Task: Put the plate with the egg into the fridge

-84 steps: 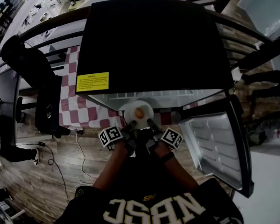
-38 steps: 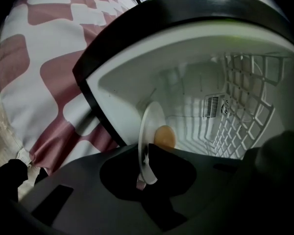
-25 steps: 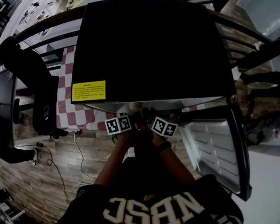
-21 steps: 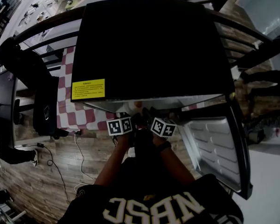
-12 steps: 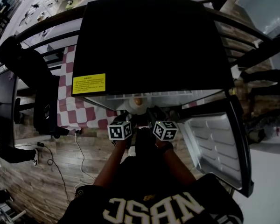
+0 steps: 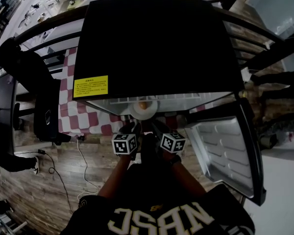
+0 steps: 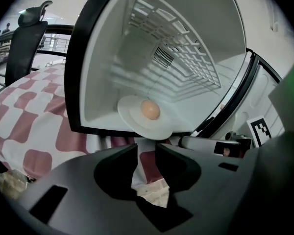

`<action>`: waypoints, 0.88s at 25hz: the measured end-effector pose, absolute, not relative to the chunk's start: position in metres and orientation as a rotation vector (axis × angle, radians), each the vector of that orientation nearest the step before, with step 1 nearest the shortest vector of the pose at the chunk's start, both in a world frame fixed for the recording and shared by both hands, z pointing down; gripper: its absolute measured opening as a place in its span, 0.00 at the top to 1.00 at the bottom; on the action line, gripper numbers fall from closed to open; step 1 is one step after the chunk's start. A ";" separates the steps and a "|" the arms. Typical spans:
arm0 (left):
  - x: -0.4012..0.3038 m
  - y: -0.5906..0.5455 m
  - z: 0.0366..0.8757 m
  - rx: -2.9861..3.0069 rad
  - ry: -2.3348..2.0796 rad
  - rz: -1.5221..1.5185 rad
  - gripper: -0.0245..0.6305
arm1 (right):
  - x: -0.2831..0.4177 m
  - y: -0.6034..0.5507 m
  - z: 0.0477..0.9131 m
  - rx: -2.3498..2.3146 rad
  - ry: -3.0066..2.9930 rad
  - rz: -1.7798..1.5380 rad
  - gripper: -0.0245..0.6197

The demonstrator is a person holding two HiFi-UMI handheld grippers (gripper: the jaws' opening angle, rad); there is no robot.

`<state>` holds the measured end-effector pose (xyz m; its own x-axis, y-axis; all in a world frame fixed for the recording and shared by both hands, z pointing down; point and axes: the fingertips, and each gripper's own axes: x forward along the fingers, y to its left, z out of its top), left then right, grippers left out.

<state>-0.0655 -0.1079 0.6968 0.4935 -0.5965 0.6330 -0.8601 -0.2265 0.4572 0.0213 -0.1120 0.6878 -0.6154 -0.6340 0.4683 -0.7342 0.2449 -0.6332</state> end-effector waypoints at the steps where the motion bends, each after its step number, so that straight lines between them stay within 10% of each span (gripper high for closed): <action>1: -0.065 -0.108 0.696 1.940 -1.208 0.409 0.77 | 0.019 -0.111 0.689 1.309 -2.387 1.334 0.78; 22: -0.059 -0.126 0.698 2.029 -1.288 0.527 0.93 | -0.003 -0.126 0.699 1.281 -2.316 1.118 0.91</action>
